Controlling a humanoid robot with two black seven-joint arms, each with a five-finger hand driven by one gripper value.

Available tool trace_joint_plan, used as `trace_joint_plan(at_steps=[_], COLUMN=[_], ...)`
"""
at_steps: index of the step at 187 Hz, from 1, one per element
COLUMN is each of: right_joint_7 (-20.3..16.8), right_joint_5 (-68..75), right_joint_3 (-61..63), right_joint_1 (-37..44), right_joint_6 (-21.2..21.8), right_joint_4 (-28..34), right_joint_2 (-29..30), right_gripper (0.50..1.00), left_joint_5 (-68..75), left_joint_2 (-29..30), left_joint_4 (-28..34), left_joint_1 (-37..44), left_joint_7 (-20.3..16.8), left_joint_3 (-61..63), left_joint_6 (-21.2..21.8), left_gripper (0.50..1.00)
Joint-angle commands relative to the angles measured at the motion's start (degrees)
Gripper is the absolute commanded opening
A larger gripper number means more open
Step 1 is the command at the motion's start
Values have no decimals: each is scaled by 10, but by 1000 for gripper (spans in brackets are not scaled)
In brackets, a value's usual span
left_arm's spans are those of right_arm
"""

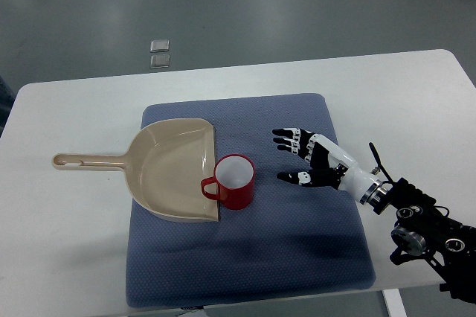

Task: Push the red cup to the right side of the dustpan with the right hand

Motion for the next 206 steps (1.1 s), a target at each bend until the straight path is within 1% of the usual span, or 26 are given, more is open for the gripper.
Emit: trace_joint_plan(at_steps=[1,65,80,94,111,152,170,206], right_joint_7=[0,0,-1,-1,-1,-1,-2,-2], right_joint_5=[13,15,13,11,11,9,6,3], right_joint_3=[1,23,28,30,30,30,29,20], right_joint_1=[10,46,54,65,80,112,117,118], right_joint_6=[0,-9,-19,-38,-53,-54,-54,-74], right_joint_4=[-2,-18,-19,-19,-32,-56,-67,-88], right_joint_2=[-11,-29,-29,-36,-56,-74,-75,-73], right_gripper=[913,913,913,913,913,913,913,913], left_joint_5=[0,0,0,0,0,0,0,0], left_joint_2=[0,0,0,0,0,0,0,0], left_joint_4=[0,0,0,0,0,0,0,0], left_joint_1=[0,0,0,0,0,0,0,0], left_joint_7=[0,0,0,0,0,0,0,0], left_joint_3=[0,0,0,0,0,0,0,0], left_joint_6=[0,0,0,0,0,0,0,0], left_gripper=[1000,1000,1000,1000,1000,1000,1000,1000])
